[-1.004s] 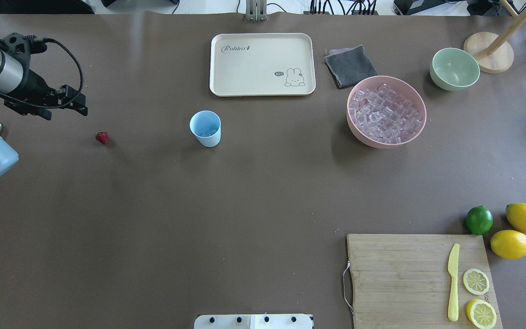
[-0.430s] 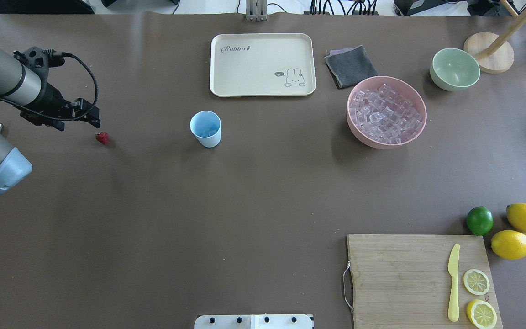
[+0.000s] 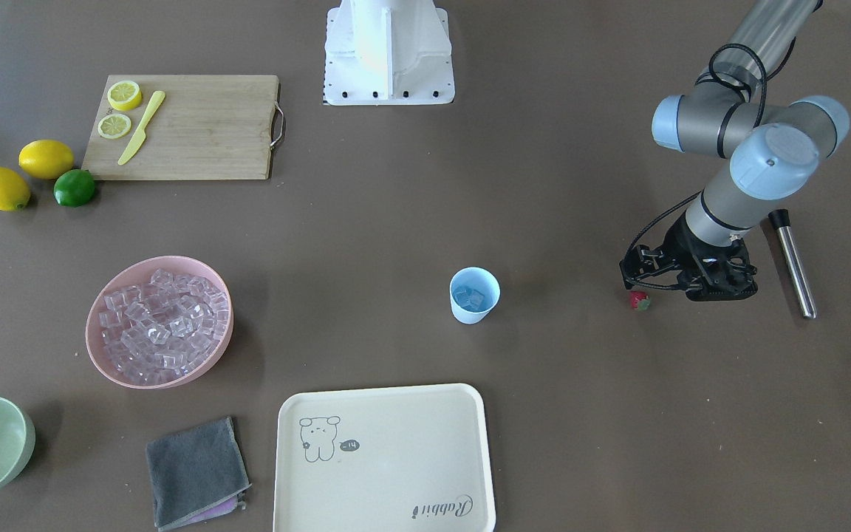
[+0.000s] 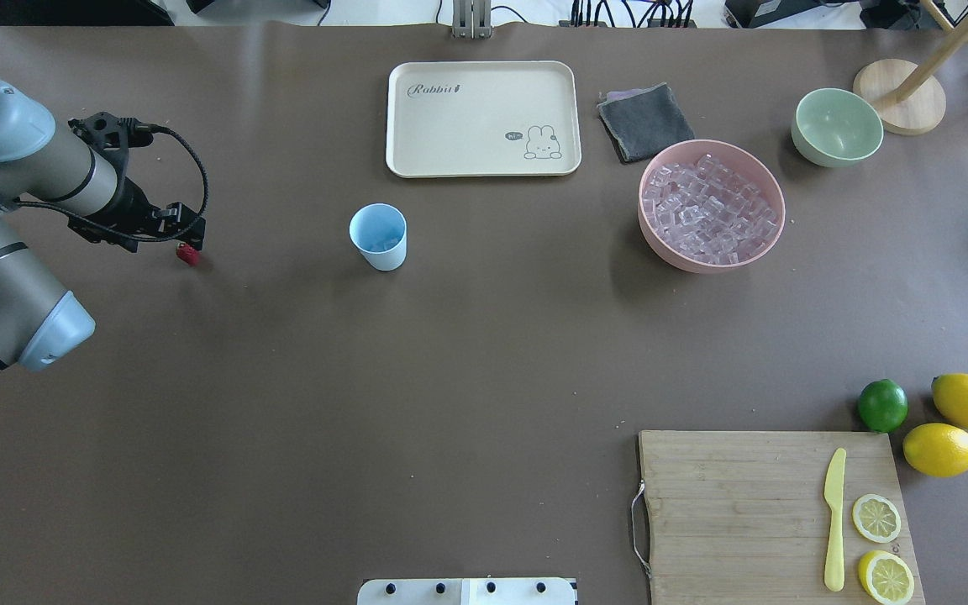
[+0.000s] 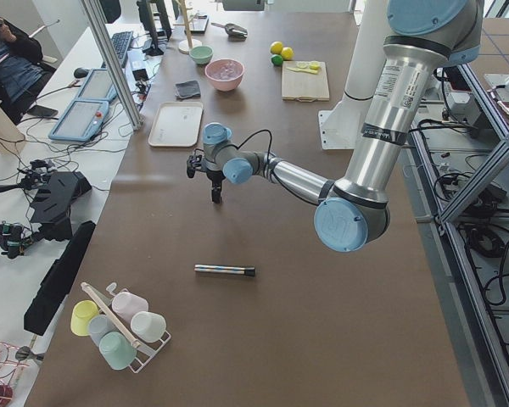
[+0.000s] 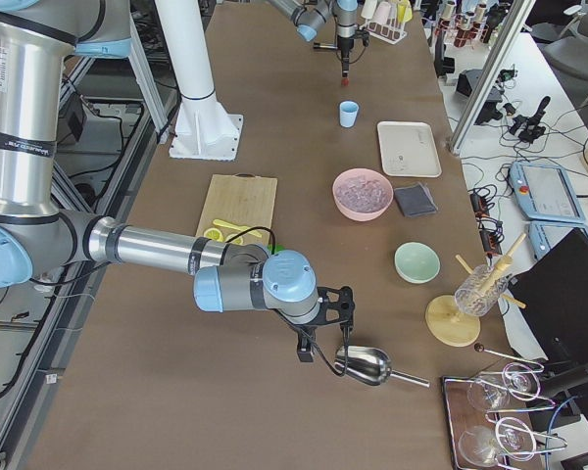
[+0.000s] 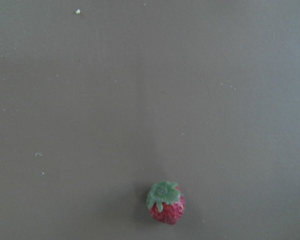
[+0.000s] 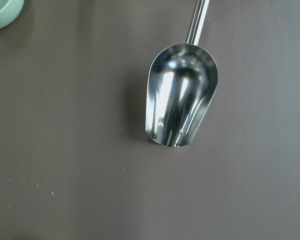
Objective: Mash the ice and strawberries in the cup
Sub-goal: 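Lower the left gripper onto the red strawberry and grasp it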
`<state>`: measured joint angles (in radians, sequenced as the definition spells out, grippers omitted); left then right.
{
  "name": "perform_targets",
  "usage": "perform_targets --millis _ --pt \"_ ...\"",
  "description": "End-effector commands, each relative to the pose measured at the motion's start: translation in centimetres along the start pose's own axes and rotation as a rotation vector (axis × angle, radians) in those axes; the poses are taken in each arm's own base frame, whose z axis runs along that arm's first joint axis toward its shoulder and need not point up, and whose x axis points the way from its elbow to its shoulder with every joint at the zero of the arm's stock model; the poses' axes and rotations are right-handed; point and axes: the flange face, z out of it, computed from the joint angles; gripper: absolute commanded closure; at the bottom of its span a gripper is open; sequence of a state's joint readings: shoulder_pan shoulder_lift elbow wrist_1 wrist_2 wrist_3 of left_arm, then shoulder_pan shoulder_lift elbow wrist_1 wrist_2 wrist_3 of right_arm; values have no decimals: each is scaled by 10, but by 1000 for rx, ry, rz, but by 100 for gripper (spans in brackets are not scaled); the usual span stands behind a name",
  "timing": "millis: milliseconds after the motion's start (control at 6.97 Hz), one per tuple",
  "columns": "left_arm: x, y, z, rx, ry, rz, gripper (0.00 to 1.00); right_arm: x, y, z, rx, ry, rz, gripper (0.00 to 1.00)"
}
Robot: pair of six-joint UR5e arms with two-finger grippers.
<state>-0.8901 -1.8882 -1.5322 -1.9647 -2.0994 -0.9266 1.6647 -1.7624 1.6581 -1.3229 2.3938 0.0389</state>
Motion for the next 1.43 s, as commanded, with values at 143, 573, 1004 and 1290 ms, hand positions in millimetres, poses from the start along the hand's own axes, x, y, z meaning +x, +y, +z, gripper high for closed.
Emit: perform_targets --millis 143,573,1004,1290 --pt "-2 -12 39 11 6 13 1 4 5 2 -5 6 -6 0" --pt "19 -10 34 24 19 32 28 4 2 2 -4 7 -7 0" --pt "12 -6 39 19 7 33 88 2 -2 1 -1 -2 -10 0" --pt "29 -22 16 38 27 27 100 0 -4 0 2 -2 -14 0"
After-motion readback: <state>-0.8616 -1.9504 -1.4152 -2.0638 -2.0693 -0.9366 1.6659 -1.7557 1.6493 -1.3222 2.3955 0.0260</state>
